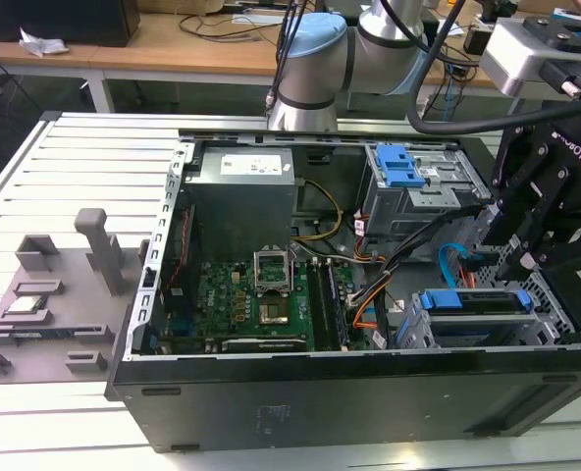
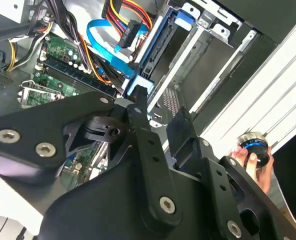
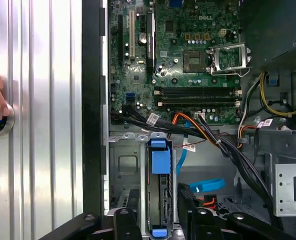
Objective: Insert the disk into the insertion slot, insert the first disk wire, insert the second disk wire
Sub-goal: 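Insert the disk into the insertion slot, then insert the first disk wire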
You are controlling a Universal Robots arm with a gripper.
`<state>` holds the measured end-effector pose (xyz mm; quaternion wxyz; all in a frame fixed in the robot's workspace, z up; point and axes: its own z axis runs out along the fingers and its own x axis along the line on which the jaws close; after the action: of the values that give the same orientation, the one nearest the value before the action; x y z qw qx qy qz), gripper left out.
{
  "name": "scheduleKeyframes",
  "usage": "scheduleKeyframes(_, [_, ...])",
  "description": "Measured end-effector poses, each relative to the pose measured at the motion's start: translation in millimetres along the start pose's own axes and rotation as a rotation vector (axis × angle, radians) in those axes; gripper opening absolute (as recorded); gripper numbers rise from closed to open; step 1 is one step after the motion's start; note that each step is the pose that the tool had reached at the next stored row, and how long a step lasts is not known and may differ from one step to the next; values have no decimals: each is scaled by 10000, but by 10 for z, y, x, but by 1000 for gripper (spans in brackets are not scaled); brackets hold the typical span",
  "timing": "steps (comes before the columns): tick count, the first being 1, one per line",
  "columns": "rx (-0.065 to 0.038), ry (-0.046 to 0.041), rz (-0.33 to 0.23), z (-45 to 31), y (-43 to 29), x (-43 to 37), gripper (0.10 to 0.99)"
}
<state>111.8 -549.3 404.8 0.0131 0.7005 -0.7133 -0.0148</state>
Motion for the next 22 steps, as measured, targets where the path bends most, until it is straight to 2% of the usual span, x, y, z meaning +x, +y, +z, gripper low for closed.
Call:
scheduleKeyframes(1, [-1, 0, 1, 0, 0, 0, 420])
scheduleKeyframes(6, [0, 1, 0, -1, 0, 0, 110])
scheduleKeyframes(15, [0, 1, 0, -3, -1, 0, 106])
scheduleKeyframes(19, [0, 1, 0, -3, -50, -29, 106])
scheduleKeyframes(22, [-4, 2, -1, 15, -106, -95, 106])
